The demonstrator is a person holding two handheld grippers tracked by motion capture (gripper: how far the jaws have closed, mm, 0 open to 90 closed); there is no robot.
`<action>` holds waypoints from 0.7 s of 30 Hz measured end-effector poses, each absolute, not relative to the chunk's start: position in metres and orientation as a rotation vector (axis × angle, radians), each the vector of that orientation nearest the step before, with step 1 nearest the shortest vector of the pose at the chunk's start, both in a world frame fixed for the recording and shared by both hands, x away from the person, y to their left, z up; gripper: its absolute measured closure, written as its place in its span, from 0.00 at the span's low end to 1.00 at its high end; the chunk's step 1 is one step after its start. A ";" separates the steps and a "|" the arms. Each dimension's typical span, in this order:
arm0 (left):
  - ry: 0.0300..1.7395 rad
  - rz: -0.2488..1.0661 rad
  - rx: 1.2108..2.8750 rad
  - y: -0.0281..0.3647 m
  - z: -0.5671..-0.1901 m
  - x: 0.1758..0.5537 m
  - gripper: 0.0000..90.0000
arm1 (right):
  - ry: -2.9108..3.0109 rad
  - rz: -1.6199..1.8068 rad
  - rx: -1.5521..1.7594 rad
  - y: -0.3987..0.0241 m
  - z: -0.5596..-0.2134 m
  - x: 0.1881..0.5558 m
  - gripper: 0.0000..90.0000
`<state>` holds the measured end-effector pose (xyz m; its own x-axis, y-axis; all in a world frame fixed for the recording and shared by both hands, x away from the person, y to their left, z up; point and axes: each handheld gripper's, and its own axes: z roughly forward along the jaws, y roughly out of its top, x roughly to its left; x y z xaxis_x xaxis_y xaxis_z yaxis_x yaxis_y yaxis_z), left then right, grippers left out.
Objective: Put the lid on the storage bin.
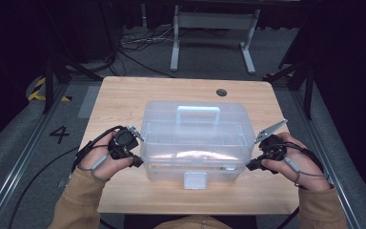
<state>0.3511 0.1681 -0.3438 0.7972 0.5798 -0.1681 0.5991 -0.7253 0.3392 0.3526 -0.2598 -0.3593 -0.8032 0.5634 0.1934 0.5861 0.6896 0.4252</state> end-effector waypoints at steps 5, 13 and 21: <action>0.890 -0.083 2.617 0.168 -0.346 0.352 0.98 | -2.843 -0.723 -0.967 -0.259 -0.361 0.353 1.00; 0.895 -0.102 2.641 0.168 -0.350 0.354 0.97 | -2.846 -0.686 -0.963 -0.258 -0.364 0.354 1.00; 0.901 -0.142 2.657 0.171 -0.354 0.354 0.94 | -2.842 -0.611 -0.958 -0.264 -0.368 0.353 0.98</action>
